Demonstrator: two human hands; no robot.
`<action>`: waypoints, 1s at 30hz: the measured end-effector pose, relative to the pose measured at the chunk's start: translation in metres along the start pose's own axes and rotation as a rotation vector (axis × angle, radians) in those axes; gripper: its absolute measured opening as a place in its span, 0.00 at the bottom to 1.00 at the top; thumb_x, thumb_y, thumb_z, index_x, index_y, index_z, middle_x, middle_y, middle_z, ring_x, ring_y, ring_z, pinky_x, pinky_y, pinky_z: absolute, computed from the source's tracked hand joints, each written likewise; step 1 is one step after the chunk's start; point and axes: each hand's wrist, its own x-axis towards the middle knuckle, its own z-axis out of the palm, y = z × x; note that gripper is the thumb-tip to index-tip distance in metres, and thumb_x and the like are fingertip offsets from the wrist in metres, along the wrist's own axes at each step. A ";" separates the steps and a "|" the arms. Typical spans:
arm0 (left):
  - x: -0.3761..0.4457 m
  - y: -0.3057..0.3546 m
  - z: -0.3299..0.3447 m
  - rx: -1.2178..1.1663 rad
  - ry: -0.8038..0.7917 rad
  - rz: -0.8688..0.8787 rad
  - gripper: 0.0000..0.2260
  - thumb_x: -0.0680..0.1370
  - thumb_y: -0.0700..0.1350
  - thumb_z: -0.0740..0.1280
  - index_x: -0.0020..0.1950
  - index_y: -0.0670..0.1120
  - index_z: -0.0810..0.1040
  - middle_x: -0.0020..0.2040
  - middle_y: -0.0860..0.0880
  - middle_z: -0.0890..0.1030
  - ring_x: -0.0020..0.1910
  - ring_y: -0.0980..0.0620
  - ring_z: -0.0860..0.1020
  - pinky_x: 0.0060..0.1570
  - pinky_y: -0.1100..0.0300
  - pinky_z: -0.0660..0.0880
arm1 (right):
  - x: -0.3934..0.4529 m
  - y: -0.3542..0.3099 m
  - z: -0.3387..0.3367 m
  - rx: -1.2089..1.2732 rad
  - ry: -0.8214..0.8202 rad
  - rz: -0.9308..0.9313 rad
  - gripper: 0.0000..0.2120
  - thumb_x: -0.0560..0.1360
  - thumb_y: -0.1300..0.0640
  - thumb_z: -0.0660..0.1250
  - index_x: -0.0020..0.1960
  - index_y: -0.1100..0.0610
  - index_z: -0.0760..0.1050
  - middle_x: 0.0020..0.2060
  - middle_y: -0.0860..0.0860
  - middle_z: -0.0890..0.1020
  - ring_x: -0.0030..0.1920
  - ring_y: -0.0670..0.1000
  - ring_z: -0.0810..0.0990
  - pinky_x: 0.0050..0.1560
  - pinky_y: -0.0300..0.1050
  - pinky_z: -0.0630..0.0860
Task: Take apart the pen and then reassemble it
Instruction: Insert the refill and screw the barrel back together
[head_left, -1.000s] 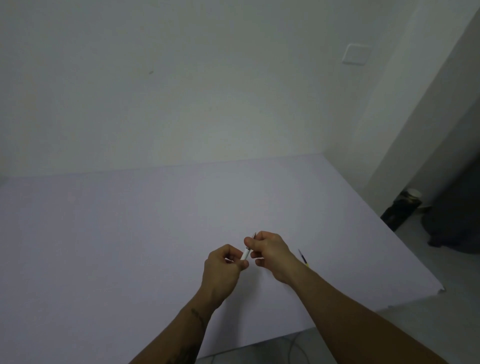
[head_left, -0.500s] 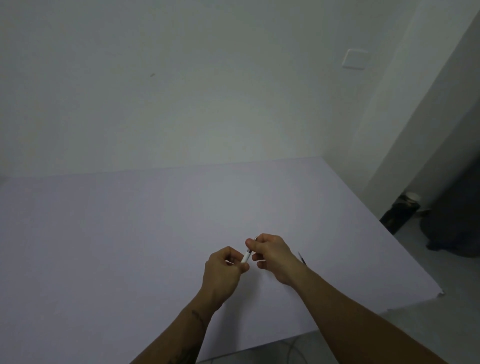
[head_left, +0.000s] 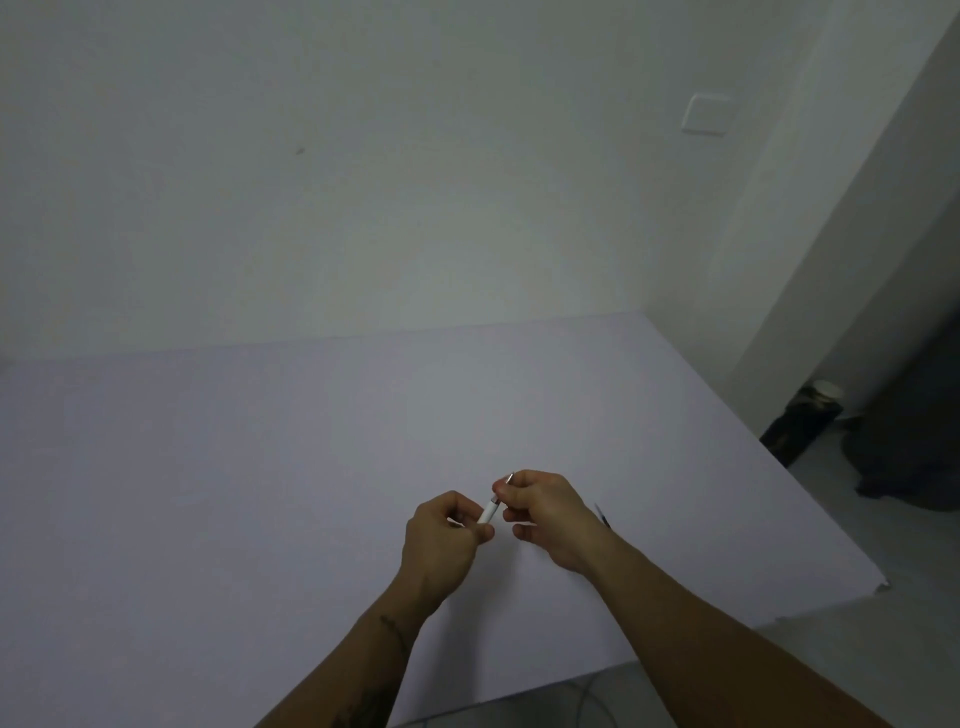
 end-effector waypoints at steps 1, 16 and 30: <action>-0.001 0.000 0.001 0.000 -0.005 -0.003 0.04 0.71 0.39 0.75 0.40 0.46 0.81 0.38 0.48 0.81 0.36 0.51 0.77 0.35 0.60 0.74 | 0.000 0.000 0.000 -0.015 0.011 0.012 0.05 0.77 0.59 0.68 0.47 0.60 0.82 0.41 0.54 0.81 0.42 0.52 0.78 0.40 0.44 0.77; -0.006 0.000 0.012 0.024 -0.004 -0.028 0.05 0.73 0.39 0.73 0.40 0.48 0.80 0.37 0.49 0.80 0.36 0.51 0.78 0.37 0.60 0.75 | 0.003 0.006 -0.006 -0.052 0.010 -0.007 0.05 0.76 0.59 0.68 0.49 0.58 0.81 0.44 0.55 0.82 0.42 0.52 0.78 0.40 0.44 0.77; 0.006 0.014 0.053 0.101 0.084 -0.065 0.03 0.74 0.39 0.73 0.42 0.46 0.83 0.38 0.50 0.81 0.36 0.52 0.78 0.33 0.64 0.72 | 0.029 0.003 -0.058 -0.186 -0.045 0.007 0.06 0.73 0.60 0.72 0.51 0.56 0.83 0.42 0.53 0.83 0.42 0.51 0.80 0.39 0.44 0.77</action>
